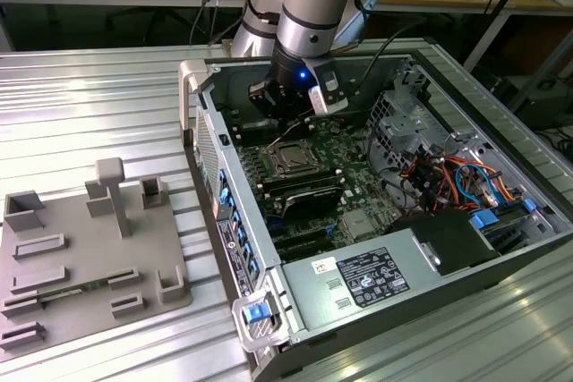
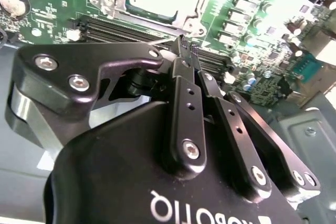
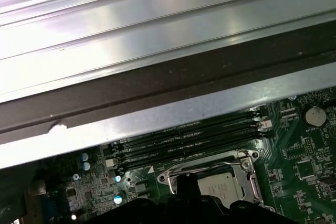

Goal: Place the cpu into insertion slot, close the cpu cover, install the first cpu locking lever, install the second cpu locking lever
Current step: 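Install the first cpu locking lever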

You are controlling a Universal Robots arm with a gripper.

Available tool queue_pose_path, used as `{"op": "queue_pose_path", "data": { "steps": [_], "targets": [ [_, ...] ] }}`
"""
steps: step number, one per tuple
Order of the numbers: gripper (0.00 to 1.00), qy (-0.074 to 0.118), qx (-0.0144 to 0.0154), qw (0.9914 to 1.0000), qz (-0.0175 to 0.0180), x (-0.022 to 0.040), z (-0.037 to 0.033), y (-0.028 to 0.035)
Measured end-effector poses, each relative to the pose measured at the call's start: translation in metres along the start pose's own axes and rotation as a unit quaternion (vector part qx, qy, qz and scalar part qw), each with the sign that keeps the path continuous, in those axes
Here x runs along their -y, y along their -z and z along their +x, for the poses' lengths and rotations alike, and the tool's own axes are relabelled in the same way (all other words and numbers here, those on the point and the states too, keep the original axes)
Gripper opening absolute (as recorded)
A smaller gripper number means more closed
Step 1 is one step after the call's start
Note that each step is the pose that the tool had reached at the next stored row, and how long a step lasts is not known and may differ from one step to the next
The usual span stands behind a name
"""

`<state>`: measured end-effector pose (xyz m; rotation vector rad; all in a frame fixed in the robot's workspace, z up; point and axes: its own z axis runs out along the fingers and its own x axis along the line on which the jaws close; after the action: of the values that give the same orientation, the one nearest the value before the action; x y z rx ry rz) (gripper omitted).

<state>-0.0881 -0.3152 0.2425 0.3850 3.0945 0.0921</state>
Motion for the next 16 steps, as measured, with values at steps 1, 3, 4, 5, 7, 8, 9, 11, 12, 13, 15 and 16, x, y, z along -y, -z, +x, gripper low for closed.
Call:
{"op": "queue_pose_path", "data": {
  "steps": [1, 3, 4, 5, 7, 8, 9, 11, 12, 13, 15, 16],
  "targets": [
    [0.11, 0.0, 0.0, 1.0, 0.0001, -0.0003, -0.0011, -0.0005],
    [0.11, 0.001, -0.0001, 1.0, 0.0001, -0.0006, -0.0025, -0.0009],
    [0.11, 0.001, -0.0001, 1.0, 0.0001, -0.0006, -0.0025, -0.0009],
    [0.11, 0.001, -0.0001, 1.0, 0.0001, -0.0006, -0.0025, -0.001],
    [0.11, 0.001, -0.0001, 1.0, 0.0001, -0.0006, -0.0025, -0.0009],
    [0.11, 0.001, -0.0001, 1.0, 0.0001, -0.0006, -0.0025, -0.0009],
    [0.11, 0.001, -0.0001, 1.0, 0.0001, -0.0006, -0.0025, -0.0009],
    [0.11, 0.001, -0.0001, 1.0, 0.0001, -0.0006, -0.0025, -0.0009],
    [0.11, 0.001, -0.0001, 1.0, 0.0001, -0.0006, -0.0025, -0.0009],
    [0.11, 0.001, -0.0001, 1.0, 0.0001, -0.0006, -0.0025, -0.0009],
    [0.11, 0.001, -0.0001, 1.0, 0.0001, -0.0006, -0.0025, -0.0009],
    [0.11, 0.001, -0.0001, 1.0, 0.0001, -0.0006, -0.0025, -0.0009]
  ]
}}
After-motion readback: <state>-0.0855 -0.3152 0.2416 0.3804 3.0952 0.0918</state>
